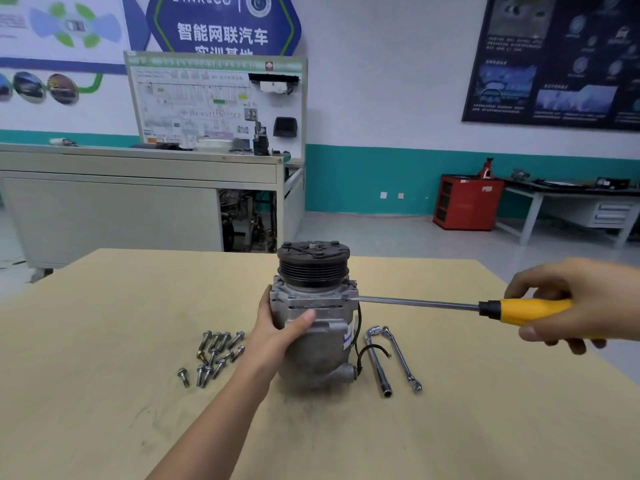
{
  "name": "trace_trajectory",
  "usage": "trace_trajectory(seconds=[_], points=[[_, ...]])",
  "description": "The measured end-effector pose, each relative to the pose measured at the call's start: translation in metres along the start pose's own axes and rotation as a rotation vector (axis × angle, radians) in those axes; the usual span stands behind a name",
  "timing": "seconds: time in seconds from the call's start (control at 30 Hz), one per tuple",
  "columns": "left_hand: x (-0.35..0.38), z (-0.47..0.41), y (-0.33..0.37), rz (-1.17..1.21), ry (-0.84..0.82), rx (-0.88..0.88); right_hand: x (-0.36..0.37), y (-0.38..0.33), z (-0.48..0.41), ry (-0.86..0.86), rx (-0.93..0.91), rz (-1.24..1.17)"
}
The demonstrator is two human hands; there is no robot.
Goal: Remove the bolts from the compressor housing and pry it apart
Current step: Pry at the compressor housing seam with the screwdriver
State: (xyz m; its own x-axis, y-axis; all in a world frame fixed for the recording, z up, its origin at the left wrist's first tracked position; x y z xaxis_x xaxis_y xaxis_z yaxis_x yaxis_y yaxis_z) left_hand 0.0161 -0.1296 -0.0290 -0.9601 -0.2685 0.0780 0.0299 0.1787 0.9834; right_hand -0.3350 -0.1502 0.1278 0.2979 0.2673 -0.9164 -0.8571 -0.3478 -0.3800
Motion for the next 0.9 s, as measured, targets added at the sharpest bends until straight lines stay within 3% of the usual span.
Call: trace_trajectory(seconds=[0.2,0.9], points=[[0.007,0.000,0.011,-0.102,0.089,-0.039,-0.006,-0.017,0.002,-0.058,-0.035,0.038],[0.009,0.000,0.014,-0.133,0.067,-0.074,-0.022,-0.035,0.000,-0.092,-0.006,0.085]])
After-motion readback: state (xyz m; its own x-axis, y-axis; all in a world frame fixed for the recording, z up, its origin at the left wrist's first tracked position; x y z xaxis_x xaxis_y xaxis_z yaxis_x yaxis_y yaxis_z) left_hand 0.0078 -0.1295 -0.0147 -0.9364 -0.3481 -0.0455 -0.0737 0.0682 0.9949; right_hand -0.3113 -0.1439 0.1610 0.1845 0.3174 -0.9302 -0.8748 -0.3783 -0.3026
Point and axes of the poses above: each hand's wrist, its own z-axis away from the middle knuckle, its own x-axis out of the palm, y = z × x, the point moved 2 cm from there along -z, towards the middle knuckle, and after that the axes turned 2 degrees about -y, right-handed, at the moved point
